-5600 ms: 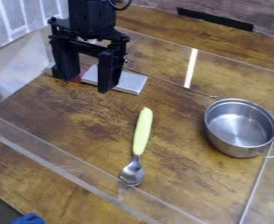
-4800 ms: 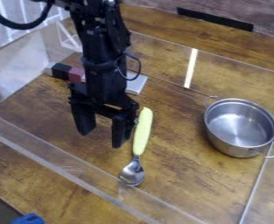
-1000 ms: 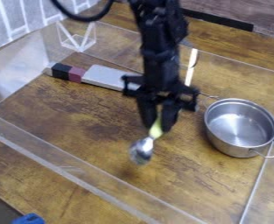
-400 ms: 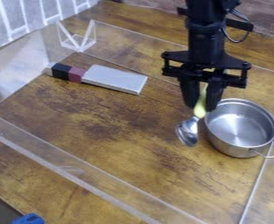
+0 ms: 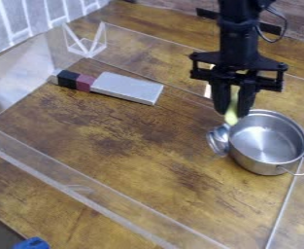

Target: Put the spoon into the silver pot

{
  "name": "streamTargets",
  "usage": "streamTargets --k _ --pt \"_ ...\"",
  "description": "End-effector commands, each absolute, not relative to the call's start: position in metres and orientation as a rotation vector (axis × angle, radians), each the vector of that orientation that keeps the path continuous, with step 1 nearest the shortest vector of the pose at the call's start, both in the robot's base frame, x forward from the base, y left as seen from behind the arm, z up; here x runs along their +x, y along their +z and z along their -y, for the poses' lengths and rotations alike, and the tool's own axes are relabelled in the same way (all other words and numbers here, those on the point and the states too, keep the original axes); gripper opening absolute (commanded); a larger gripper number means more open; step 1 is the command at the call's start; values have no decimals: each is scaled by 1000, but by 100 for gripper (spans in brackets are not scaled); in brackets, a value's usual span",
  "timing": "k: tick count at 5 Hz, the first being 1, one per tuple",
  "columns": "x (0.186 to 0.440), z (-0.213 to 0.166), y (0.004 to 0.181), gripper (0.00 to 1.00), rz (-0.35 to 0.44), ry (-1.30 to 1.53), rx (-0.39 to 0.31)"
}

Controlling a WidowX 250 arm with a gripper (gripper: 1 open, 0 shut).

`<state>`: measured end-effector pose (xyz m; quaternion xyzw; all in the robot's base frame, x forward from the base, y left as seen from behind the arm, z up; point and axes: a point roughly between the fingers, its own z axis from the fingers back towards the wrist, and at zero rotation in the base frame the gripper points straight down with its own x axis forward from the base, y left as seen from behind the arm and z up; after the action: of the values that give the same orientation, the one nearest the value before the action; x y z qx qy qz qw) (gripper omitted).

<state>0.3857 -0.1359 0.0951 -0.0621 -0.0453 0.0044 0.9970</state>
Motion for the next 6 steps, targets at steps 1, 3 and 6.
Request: streamTargets --k 1,3,6 --pt "398 160 120 0 155 -25 -154" --pt "403 165 119 0 119 -117 -175" --pt "399 153 102 0 107 46 -198"
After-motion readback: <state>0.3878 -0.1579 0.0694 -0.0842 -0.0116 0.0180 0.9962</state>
